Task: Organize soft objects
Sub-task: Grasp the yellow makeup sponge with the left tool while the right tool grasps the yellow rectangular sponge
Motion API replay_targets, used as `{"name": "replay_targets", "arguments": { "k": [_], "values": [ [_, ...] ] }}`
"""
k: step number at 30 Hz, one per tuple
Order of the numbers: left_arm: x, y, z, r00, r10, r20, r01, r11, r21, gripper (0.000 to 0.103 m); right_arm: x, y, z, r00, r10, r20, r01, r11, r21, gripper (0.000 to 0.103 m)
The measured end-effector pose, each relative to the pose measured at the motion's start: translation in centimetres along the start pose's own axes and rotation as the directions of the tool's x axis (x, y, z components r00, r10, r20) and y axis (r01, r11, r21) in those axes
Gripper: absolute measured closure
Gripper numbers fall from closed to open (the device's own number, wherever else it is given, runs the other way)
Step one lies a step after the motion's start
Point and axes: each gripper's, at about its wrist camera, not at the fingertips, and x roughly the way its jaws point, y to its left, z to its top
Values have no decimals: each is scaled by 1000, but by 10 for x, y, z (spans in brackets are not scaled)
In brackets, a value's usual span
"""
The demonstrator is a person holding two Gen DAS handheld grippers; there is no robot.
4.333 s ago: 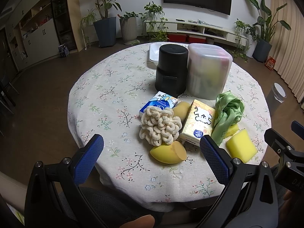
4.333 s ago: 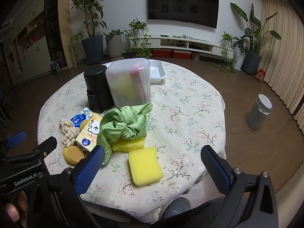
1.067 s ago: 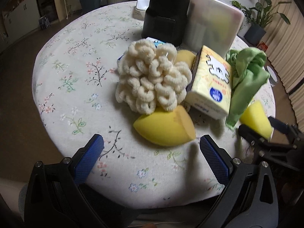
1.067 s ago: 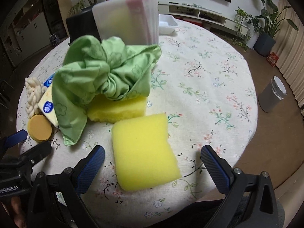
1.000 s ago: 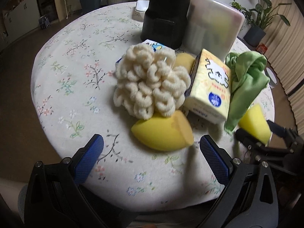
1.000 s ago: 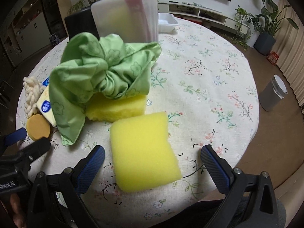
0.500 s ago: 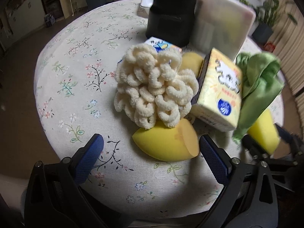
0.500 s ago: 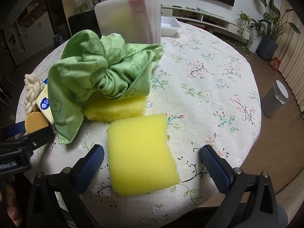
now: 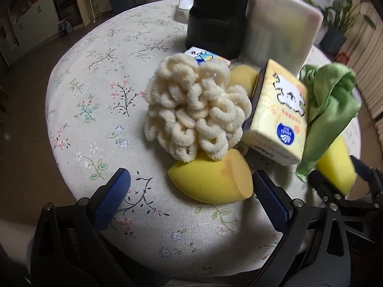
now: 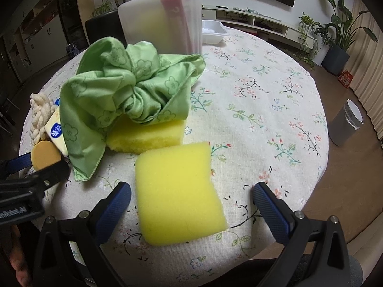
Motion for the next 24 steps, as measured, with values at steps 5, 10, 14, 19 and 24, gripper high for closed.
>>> {"name": "replay_targets", "arguments": {
  "k": [5, 10, 14, 19, 24],
  "values": [
    [1, 1, 2, 1000, 7, 6, -7, 1000, 4, 2, 0, 1, 0, 1000, -3, 3, 3, 1000, 1, 0],
    [-3, 2, 1, 999, -2, 37, 1, 1000, 2, 19, -4, 3, -3, 1000, 3, 19, -3, 1000, -2, 6],
    [-8, -2, 1, 997, -46, 60, 46, 999, 10, 47, -13, 10, -5, 999, 19, 45, -18, 999, -26, 32],
    [-12, 6, -2, 992, -104, 68, 106, 994, -28, 52, -16, 11, -6, 998, 30, 55, -28, 999, -26, 49],
    [-29, 3, -13, 986, -139, 88, 141, 990, -22, 53, -17, 7, -4, 997, 57, 59, -56, 998, -13, 52]
  ]
}}
